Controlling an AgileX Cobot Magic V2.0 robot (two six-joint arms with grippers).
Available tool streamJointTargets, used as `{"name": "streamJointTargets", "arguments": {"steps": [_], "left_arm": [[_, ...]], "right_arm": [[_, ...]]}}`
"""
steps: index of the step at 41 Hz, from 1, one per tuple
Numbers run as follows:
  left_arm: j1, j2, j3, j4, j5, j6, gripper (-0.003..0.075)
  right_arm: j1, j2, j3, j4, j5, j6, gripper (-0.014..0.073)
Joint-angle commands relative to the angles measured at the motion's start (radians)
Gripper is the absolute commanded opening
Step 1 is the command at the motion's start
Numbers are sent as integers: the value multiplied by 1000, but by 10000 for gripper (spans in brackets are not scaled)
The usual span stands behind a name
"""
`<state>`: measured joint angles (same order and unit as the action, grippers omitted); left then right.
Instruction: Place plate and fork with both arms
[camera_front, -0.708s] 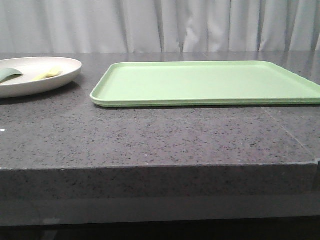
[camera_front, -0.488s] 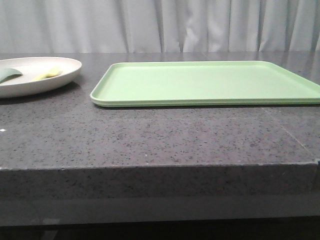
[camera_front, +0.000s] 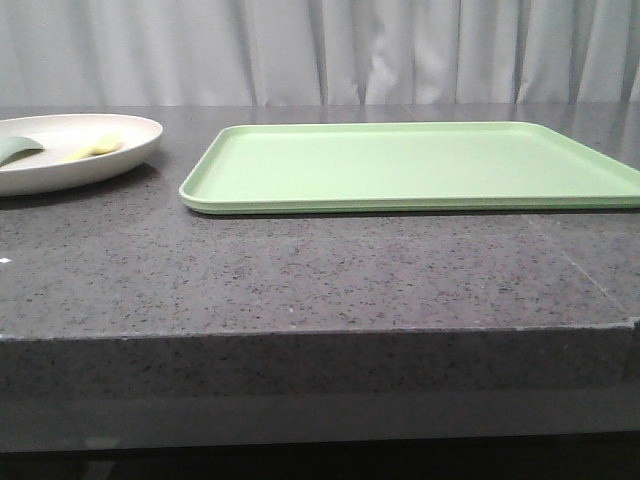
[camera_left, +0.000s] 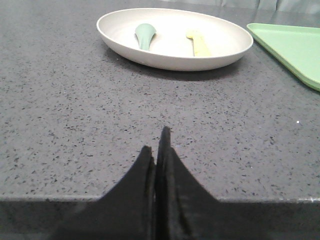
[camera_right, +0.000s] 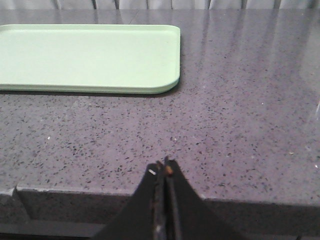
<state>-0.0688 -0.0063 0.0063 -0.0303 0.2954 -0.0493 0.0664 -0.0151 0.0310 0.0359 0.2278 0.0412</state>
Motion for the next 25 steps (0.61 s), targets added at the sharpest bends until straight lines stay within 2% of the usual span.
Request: {"name": "streamJointTargets", "arguments": {"steps": [1,17,25], "left_arm": [[3,-18,3,-8,-77,-1,-18],[3,-18,3,-8,-77,-1,-18],[3,-18,3,60,-118,-1,-18]], "right_arm": [[-7,3,-8,-10,-85,-6,-114],[-7,3,-8,-10,-85,-6,-114],[-7,3,-8,-10,-85,-6,-114]]}}
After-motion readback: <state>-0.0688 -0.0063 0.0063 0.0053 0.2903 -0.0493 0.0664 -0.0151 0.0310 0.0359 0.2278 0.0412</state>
